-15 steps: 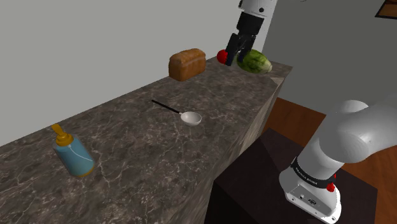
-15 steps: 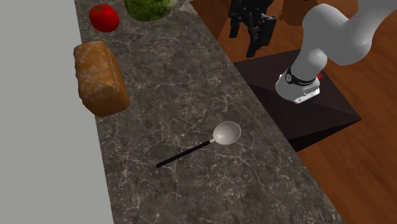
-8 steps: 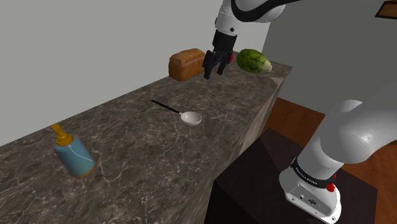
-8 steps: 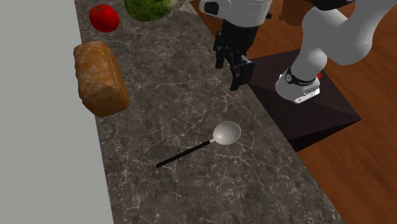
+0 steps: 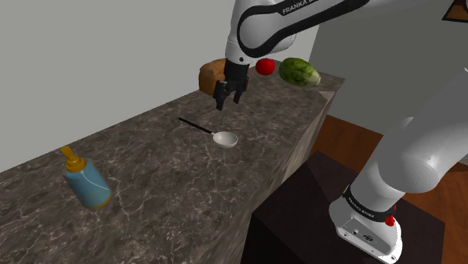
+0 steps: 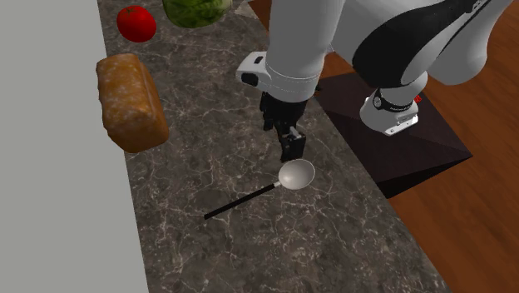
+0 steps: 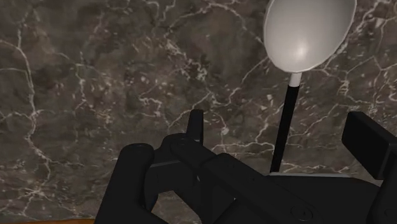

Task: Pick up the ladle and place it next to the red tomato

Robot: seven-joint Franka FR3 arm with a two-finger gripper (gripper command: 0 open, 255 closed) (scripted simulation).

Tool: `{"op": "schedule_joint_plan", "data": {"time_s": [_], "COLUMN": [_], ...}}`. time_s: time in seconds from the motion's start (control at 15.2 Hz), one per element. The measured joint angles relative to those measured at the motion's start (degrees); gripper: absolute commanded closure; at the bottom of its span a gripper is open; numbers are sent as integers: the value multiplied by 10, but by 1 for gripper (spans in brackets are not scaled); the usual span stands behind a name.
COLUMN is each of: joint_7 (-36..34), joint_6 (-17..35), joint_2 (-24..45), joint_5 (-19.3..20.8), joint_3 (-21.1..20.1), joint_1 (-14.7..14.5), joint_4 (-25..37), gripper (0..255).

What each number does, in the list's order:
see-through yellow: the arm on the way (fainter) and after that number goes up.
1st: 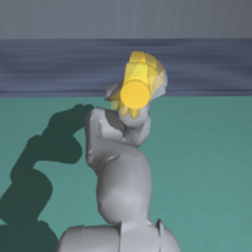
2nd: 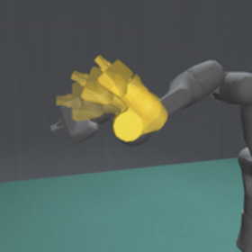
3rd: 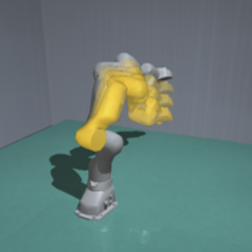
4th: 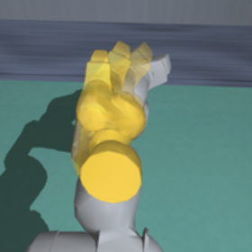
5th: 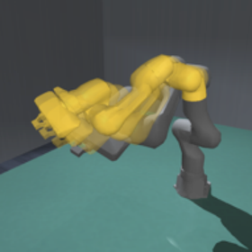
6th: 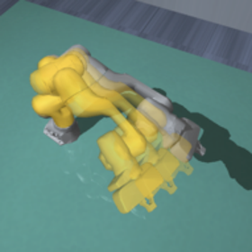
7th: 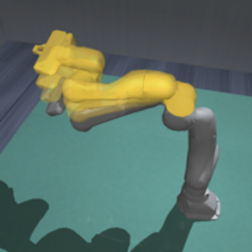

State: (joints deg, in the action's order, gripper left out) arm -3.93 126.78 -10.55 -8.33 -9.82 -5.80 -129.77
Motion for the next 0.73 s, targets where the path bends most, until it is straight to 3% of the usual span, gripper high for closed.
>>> {"op": "schedule_joint_plan", "data": {"time_s": [0.53, 0.73], "joint_7": [-61, -71], "joint_6": [77, 94], "joint_2": [164, 188], "joint_5": [45, 53], "joint_3": [-28, -30], "joint_1": [-21, -26], "joint_4": [83, 90], "gripper": [0, 0]}}
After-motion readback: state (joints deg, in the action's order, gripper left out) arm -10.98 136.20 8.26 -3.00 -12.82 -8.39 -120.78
